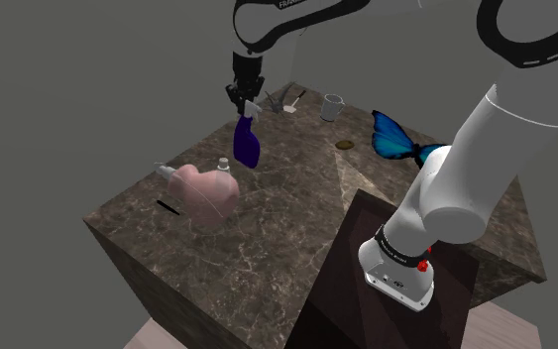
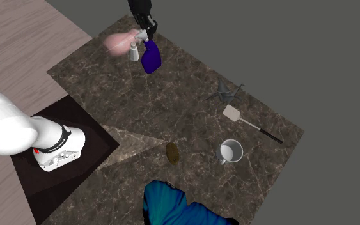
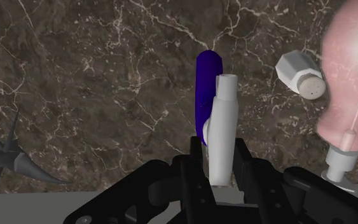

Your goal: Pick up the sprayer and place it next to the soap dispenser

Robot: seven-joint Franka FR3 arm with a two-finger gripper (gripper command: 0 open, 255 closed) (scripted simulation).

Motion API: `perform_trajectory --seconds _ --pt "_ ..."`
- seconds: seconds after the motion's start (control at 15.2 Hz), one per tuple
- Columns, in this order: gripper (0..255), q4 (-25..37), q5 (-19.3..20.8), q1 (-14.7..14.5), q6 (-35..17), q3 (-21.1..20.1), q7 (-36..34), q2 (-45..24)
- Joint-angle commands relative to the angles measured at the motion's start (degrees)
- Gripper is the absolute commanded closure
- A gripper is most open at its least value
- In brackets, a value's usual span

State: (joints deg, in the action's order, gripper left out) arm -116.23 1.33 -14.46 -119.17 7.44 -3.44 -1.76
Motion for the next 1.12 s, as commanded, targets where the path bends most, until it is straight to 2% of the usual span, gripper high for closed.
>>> perform_trajectory --seconds 0.0,0.33,0.4,0.73,0.99,1.06 --pt "255 -0.07 -0.01 0.02 -0.21 0.02 0.03 -0.09" --pt "255 -0.07 -0.01 0.02 -0.21 0.02 0.03 -0.09" --pt "0 -0.08 -0.01 0.02 -0.21 0.02 0.04 -0.09" --pt "0 -0.07 -0.01 0.02 -0.2 0.02 0.03 -0.09" --pt "0 4.84 0.21 -0.11 6.8 -0.09 -0.14 2.01" --pt "0 4.84 0.21 -0.11 6.8 -0.1 -0.14 2.01"
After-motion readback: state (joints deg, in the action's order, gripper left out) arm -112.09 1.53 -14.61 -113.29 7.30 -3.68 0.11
